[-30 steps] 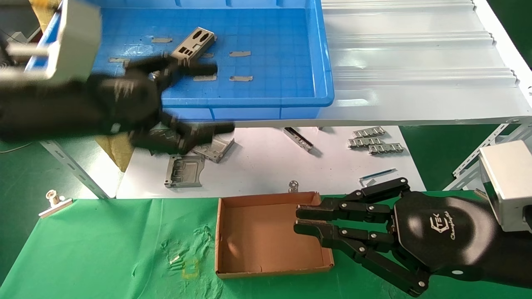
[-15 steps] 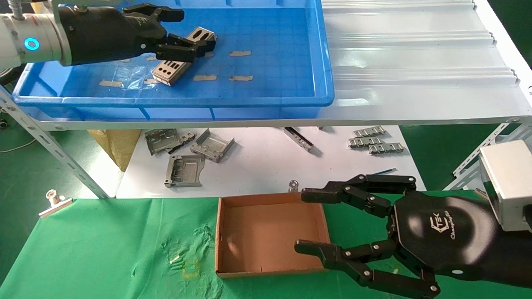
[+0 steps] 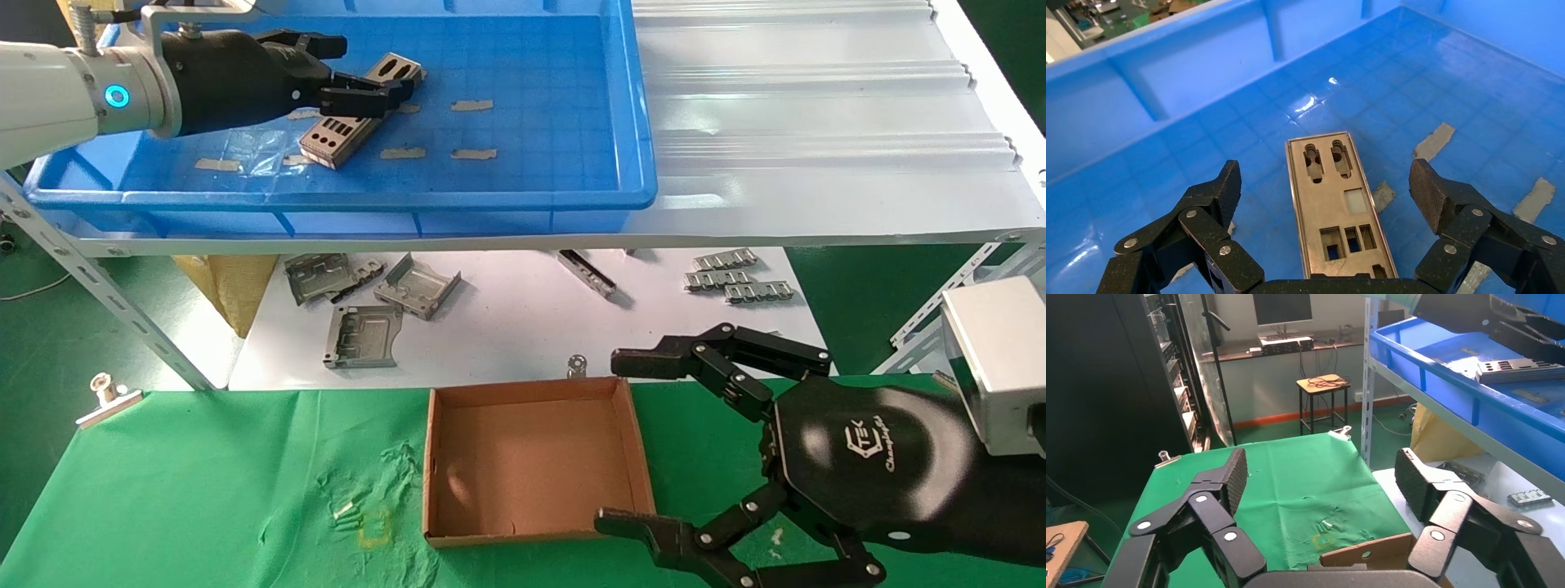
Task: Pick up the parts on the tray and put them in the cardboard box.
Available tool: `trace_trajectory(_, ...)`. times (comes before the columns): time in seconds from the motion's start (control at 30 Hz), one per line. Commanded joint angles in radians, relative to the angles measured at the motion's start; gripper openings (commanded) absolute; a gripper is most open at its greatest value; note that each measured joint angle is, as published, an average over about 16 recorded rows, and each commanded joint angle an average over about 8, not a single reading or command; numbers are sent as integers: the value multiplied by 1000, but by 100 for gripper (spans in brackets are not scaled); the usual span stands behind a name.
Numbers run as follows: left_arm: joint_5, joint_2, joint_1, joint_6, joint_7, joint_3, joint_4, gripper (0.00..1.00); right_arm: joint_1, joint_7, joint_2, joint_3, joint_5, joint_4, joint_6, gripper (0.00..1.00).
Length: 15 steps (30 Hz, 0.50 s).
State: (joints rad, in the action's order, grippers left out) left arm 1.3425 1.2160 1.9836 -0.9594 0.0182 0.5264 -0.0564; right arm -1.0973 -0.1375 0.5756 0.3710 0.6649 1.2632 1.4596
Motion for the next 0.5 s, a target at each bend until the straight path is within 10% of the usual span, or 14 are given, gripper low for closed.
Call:
trace_trajectory(0.03,0,5,4,5,0,0,15,63,0,0,0,0,0,0,0,100)
trace_trajectory(0.2,-3,11,6,21,0,-3,33,3,0,0,0,0,0,0,0,100)
trace_trajectory(0.5,-8,18,4,17,6,-6,45,0,0,0,0,0,0,0,0,100)
